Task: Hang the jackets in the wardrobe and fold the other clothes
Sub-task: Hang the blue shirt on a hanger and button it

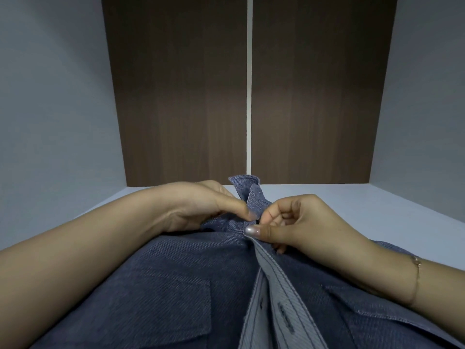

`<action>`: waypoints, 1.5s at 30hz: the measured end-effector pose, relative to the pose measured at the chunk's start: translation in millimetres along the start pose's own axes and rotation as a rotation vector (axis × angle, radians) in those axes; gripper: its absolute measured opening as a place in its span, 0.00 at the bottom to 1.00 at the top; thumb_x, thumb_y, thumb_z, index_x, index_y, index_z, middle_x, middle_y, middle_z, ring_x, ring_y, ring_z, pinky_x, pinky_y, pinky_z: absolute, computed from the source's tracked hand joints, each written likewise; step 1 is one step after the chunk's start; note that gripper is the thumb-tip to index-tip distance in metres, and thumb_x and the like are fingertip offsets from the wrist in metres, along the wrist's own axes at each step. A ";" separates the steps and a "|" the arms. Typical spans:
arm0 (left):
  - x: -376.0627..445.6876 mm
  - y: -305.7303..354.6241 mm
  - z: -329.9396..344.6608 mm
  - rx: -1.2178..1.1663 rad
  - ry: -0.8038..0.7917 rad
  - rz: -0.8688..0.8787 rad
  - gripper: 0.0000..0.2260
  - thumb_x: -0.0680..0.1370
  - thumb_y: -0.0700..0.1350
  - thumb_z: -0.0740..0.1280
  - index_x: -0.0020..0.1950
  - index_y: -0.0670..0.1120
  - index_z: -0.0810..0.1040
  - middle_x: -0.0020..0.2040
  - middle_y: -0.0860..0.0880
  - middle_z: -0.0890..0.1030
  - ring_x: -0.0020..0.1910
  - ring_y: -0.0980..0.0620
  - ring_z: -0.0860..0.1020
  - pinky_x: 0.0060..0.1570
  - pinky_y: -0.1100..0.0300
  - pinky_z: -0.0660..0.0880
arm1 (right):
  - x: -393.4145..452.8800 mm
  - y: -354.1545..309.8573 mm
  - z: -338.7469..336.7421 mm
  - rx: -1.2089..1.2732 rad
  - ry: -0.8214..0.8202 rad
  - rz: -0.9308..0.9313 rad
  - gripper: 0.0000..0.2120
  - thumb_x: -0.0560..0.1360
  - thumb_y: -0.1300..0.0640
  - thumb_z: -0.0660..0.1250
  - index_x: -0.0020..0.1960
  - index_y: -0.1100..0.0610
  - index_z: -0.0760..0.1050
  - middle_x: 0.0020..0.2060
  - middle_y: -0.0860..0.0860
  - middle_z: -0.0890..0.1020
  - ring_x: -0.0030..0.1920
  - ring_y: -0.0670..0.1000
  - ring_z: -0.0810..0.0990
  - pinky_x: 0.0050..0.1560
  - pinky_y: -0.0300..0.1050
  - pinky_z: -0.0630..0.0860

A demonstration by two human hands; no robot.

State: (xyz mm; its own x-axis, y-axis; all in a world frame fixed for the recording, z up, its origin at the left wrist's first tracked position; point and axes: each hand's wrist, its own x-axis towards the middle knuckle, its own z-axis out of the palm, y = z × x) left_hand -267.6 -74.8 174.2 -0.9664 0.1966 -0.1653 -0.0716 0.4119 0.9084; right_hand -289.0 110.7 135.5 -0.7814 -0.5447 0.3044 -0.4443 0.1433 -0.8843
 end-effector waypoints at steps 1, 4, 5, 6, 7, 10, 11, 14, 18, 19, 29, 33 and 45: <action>0.4 -0.7 -0.3 0.022 0.007 0.005 0.11 0.74 0.37 0.71 0.31 0.43 0.82 0.32 0.45 0.81 0.31 0.51 0.78 0.36 0.63 0.76 | -0.2 0.2 -2.5 0.019 -0.025 0.010 0.16 0.54 0.46 0.77 0.35 0.57 0.81 0.27 0.51 0.80 0.26 0.45 0.76 0.30 0.35 0.74; 1.1 -1.3 -2.0 0.037 0.001 0.031 0.12 0.75 0.37 0.70 0.31 0.43 0.81 0.32 0.45 0.80 0.29 0.52 0.77 0.34 0.64 0.75 | -0.3 1.1 -12.9 0.108 -0.109 0.043 0.14 0.58 0.52 0.77 0.38 0.60 0.83 0.31 0.55 0.82 0.29 0.46 0.79 0.33 0.34 0.76; 1.4 -1.8 -3.3 0.030 -0.012 0.038 0.11 0.75 0.37 0.70 0.32 0.43 0.81 0.32 0.45 0.81 0.30 0.52 0.78 0.34 0.64 0.75 | 0.1 1.6 -15.5 0.128 -0.129 0.041 0.13 0.59 0.55 0.76 0.39 0.61 0.83 0.32 0.57 0.82 0.30 0.47 0.80 0.33 0.35 0.77; 0.1 -1.6 -4.4 0.019 -0.028 0.043 0.10 0.75 0.37 0.70 0.34 0.42 0.82 0.34 0.44 0.82 0.31 0.52 0.79 0.35 0.64 0.76 | 0.9 2.0 -17.1 0.131 -0.141 0.028 0.12 0.61 0.56 0.76 0.40 0.62 0.83 0.33 0.57 0.82 0.30 0.47 0.80 0.34 0.35 0.77; -1.3 -2.2 -6.3 0.006 -0.059 0.045 0.06 0.76 0.36 0.70 0.38 0.40 0.82 0.37 0.43 0.82 0.34 0.52 0.80 0.38 0.63 0.78 | 1.6 2.4 -17.9 0.116 -0.146 0.004 0.11 0.61 0.56 0.75 0.40 0.62 0.82 0.32 0.57 0.82 0.30 0.47 0.80 0.34 0.36 0.78; -7.4 -7.6 -12.3 -0.063 -0.174 0.063 0.10 0.76 0.34 0.69 0.56 0.32 0.80 0.48 0.40 0.84 0.43 0.51 0.83 0.49 0.62 0.80 | 3.7 2.4 -18.1 0.028 -0.134 -0.102 0.13 0.62 0.56 0.75 0.42 0.61 0.78 0.32 0.55 0.80 0.30 0.48 0.79 0.34 0.38 0.78; -8.1 -11.9 -14.1 -0.103 -0.193 0.067 0.14 0.75 0.34 0.69 0.60 0.32 0.78 0.52 0.39 0.83 0.46 0.50 0.83 0.52 0.61 0.79 | 4.1 2.3 -18.1 0.001 -0.127 -0.139 0.15 0.63 0.55 0.75 0.44 0.61 0.76 0.32 0.54 0.80 0.31 0.49 0.79 0.35 0.40 0.79; -6.7 -22.3 -11.7 -0.202 -0.146 0.109 0.16 0.72 0.36 0.70 0.58 0.33 0.80 0.54 0.37 0.83 0.48 0.47 0.83 0.56 0.58 0.79 | 4.4 2.1 -16.6 -0.067 -0.111 -0.218 0.13 0.64 0.53 0.74 0.42 0.60 0.77 0.29 0.51 0.81 0.30 0.47 0.79 0.35 0.39 0.78; -5.9 -25.8 -8.6 -0.217 -0.119 0.146 0.11 0.71 0.36 0.71 0.51 0.36 0.84 0.50 0.39 0.84 0.47 0.48 0.83 0.52 0.60 0.80 | 4.1 6.0 -13.4 -0.065 -0.089 -0.233 0.11 0.63 0.52 0.74 0.38 0.59 0.79 0.28 0.51 0.81 0.29 0.46 0.79 0.34 0.36 0.77; -6.7 -25.6 -9.3 -0.207 -0.125 0.144 0.11 0.71 0.36 0.71 0.52 0.36 0.84 0.51 0.38 0.84 0.49 0.47 0.83 0.54 0.58 0.80 | 4.4 7.0 -13.8 -0.049 -0.091 -0.230 0.11 0.63 0.52 0.74 0.39 0.59 0.80 0.28 0.52 0.81 0.29 0.46 0.80 0.35 0.36 0.77; -0.1 -29.4 -4.5 -0.275 -0.109 0.183 0.07 0.68 0.39 0.70 0.43 0.41 0.86 0.42 0.44 0.85 0.38 0.52 0.84 0.41 0.64 0.80 | 16.1 5.1 -26.8 -0.247 -0.150 -0.420 0.15 0.69 0.53 0.74 0.55 0.48 0.78 0.39 0.50 0.80 0.39 0.50 0.79 0.40 0.38 0.77; -1.9 -29.6 -3.7 -0.267 -0.153 0.186 0.08 0.71 0.42 0.69 0.45 0.42 0.85 0.45 0.43 0.85 0.42 0.51 0.83 0.46 0.61 0.81 | 23.3 0.7 -29.1 -0.478 -0.180 -0.540 0.17 0.71 0.51 0.72 0.59 0.51 0.80 0.44 0.47 0.78 0.46 0.48 0.79 0.46 0.43 0.78; -9.1 -27.8 -7.2 -0.284 -0.148 0.200 0.11 0.77 0.39 0.67 0.56 0.34 0.80 0.53 0.36 0.80 0.51 0.45 0.80 0.56 0.56 0.76 | 34.7 -2.3 -38.6 -0.590 -0.210 -0.813 0.07 0.76 0.57 0.70 0.45 0.61 0.79 0.43 0.51 0.76 0.42 0.50 0.76 0.43 0.44 0.75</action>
State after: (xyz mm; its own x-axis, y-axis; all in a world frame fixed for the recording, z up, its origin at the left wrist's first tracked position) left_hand -258.6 -94.5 153.2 -0.9235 0.3836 -0.0083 0.0296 0.0928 0.9952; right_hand -332.0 123.3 161.7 -0.0806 -0.7837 0.6159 -0.9942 0.0188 -0.1061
